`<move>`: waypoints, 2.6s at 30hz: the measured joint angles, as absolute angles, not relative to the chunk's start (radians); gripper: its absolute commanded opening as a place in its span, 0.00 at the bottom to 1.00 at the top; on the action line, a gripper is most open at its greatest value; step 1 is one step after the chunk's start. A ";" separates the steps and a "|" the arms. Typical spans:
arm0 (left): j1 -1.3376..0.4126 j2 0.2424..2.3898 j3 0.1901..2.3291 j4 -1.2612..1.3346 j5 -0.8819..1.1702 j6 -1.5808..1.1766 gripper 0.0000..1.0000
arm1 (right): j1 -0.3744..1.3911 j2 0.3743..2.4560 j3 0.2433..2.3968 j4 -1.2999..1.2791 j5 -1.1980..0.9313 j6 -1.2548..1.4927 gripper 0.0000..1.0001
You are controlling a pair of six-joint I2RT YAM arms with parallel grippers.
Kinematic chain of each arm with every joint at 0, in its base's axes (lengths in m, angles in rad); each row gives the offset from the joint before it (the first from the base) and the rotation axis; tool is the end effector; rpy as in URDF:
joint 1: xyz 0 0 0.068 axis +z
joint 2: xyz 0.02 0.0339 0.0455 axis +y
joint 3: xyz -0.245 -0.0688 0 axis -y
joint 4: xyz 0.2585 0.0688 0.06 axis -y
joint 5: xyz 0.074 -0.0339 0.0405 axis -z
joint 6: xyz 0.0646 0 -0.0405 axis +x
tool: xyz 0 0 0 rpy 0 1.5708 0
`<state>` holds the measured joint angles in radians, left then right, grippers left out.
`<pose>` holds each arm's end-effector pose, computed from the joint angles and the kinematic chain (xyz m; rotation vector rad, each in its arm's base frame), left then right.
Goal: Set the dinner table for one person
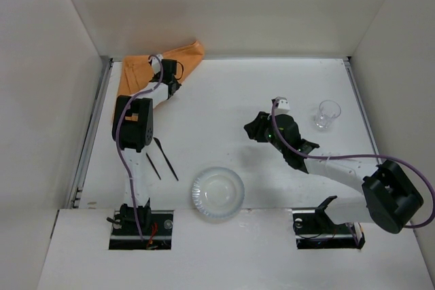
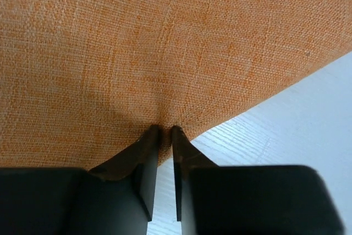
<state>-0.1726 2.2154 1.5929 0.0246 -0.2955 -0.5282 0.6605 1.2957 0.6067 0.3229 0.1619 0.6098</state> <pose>0.5199 -0.0715 0.1309 -0.5428 2.0708 -0.0891 0.2589 0.1879 0.1819 0.0606 1.9935 0.6823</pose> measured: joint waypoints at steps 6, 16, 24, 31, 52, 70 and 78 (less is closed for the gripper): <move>-0.204 2.217 1.588 0.041 -0.277 -0.575 0.05 | 0.660 1.260 0.605 0.323 0.159 0.618 0.45; -0.405 2.217 1.570 0.057 -0.204 -0.645 0.05 | 0.646 1.244 0.601 0.326 0.156 0.629 0.44; -0.524 2.217 1.570 0.088 -0.131 -0.671 0.06 | 0.644 1.240 0.588 0.325 0.156 0.633 0.45; -0.546 2.214 1.526 0.134 -0.101 -0.671 0.06 | 0.641 1.216 0.588 0.326 0.156 0.633 0.45; -0.395 1.846 1.283 0.192 -0.108 -0.688 0.44 | 0.628 1.210 0.574 0.326 0.157 0.636 0.45; -0.074 2.032 1.268 0.214 -0.101 -0.746 0.42 | 0.628 1.237 0.574 0.331 0.154 0.637 0.45; -0.078 2.047 1.285 0.234 -0.096 -0.741 0.42 | 0.628 1.240 0.574 0.331 0.150 0.637 0.45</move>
<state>-0.0784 2.0468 1.2846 0.2337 -0.0959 -0.7406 0.6281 1.2396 0.5743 0.3309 0.1497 0.6369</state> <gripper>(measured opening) 0.424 0.448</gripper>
